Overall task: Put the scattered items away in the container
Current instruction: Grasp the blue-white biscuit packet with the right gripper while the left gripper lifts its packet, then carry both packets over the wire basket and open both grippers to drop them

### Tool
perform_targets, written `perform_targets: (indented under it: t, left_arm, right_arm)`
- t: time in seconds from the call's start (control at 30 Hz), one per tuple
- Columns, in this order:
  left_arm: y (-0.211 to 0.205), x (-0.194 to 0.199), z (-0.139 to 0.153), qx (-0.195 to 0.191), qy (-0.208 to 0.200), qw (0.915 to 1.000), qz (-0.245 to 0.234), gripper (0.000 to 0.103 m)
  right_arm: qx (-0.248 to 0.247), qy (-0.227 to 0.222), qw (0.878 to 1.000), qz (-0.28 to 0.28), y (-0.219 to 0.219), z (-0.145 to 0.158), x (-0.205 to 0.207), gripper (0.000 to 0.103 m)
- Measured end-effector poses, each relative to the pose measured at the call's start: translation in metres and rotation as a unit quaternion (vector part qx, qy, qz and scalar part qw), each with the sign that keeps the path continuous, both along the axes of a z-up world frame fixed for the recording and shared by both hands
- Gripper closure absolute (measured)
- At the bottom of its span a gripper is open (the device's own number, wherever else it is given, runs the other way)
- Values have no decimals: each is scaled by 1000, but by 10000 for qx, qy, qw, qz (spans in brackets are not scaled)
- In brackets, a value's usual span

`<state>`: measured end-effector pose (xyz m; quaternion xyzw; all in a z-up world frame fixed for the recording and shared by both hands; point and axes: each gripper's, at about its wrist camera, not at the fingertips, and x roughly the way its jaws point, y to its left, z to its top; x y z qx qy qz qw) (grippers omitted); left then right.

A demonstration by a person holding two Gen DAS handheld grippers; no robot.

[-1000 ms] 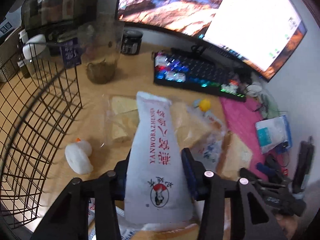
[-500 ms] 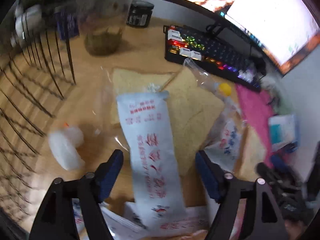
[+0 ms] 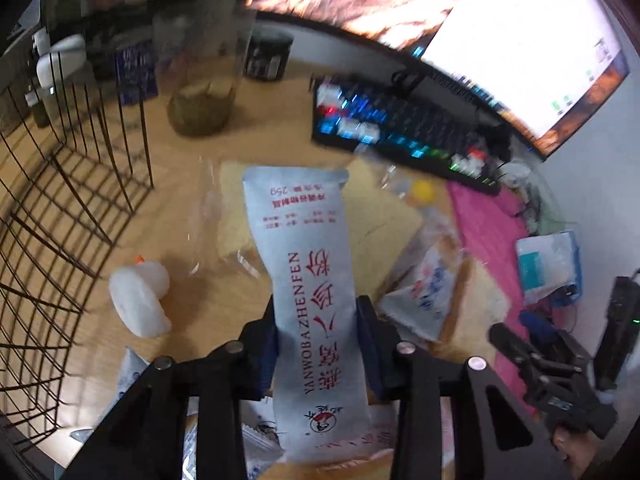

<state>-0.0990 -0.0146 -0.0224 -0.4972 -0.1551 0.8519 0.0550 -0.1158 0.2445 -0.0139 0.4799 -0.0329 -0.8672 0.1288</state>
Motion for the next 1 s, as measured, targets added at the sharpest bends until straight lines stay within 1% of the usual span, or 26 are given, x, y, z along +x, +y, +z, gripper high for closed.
perform_targets:
  t: [0.07, 0.13, 0.2, 0.23, 0.27, 0.3, 0.33, 0.43, 0.47, 0.53, 0.57, 0.6, 0.63, 0.67, 0.7, 0.73, 0.77, 0.83, 0.9, 1.0]
  left_arm:
    - [-2, 3, 14, 53, 159, 9998, -50, 63]
    - [-5, 6, 25, 41, 316, 9995, -64, 63]
    - [-13, 6, 31, 58, 396, 9992, -31, 63]
    - [-17, 7, 33, 84, 422, 9991, 3, 63]
    - [-22, 7, 35, 109, 438, 9990, 28, 63]
    - [-26, 6, 36, 125, 449, 9989, 39, 63]
    - [-30, 6, 36, 132, 460, 9988, 56, 63]
    - [-38, 3, 35, 121, 456, 9988, 120, 63]
    - [-39, 2, 33, 121, 455, 9988, 105, 63]
    - [-40, -1, 30, 150, 417, 9990, 59, 63]
    - [-40, -3, 28, 168, 393, 9991, 28, 63]
    - [-40, -4, 27, 184, 375, 9991, 11, 63]
    - [-40, -5, 26, 187, 370, 9991, 14, 63]
    - [-41, -6, 26, 183, 379, 9991, 15, 63]
    - [-43, -6, 26, 177, 382, 9991, 15, 63]
    - [-43, -7, 25, 175, 375, 9991, 23, 63]
    - [-44, -8, 24, 186, 359, 9992, 34, 63]
    - [-46, -8, 22, 217, 335, 9992, 54, 63]
    - [-45, -7, 23, 202, 357, 9991, 50, 63]
    - [-47, -4, 26, 213, 402, 9989, 85, 63]
  right_arm:
    - [-181, -15, 9998, 65, -2, 5, -6, 1]
    - [-371, -31, 9988, 313, -11, 11, -13, 1]
    - [-426, -133, 9974, 557, -26, 12, -24, 1]
    - [-394, -202, 9969, 646, -36, 10, -30, 1]
    - [-375, -256, 9964, 715, -44, 7, -36, 4]
    - [-362, -309, 9960, 762, -51, 4, -39, 9]
    - [-319, -371, 9957, 790, -57, -1, -43, 9]
    - [141, -269, 9964, 798, -74, -7, -50, 9]
    - [217, -266, 9962, 795, -78, -8, -53, 9]
    - [209, -289, 9957, 856, -84, -9, -58, 11]
    - [176, -324, 9949, 935, -89, -10, -60, 13]
    - [135, -409, 9940, 1006, -92, -12, -62, 20]
    - [93, -521, 9925, 1098, -96, -17, -63, 22]
    - [143, -599, 9908, 1209, -102, -22, -62, 22]
    - [263, -601, 9897, 1272, -106, -27, -62, 27]
    - [364, -566, 9897, 1263, -107, -29, -61, 34]
    - [354, -546, 9906, 1200, -104, -29, -63, 40]
    - [156, -602, 9920, 1102, -97, -27, -67, 59]
    - [121, -581, 9921, 1107, -93, -26, -70, 60]
    - [245, -501, 9917, 1157, -93, -21, -66, 62]
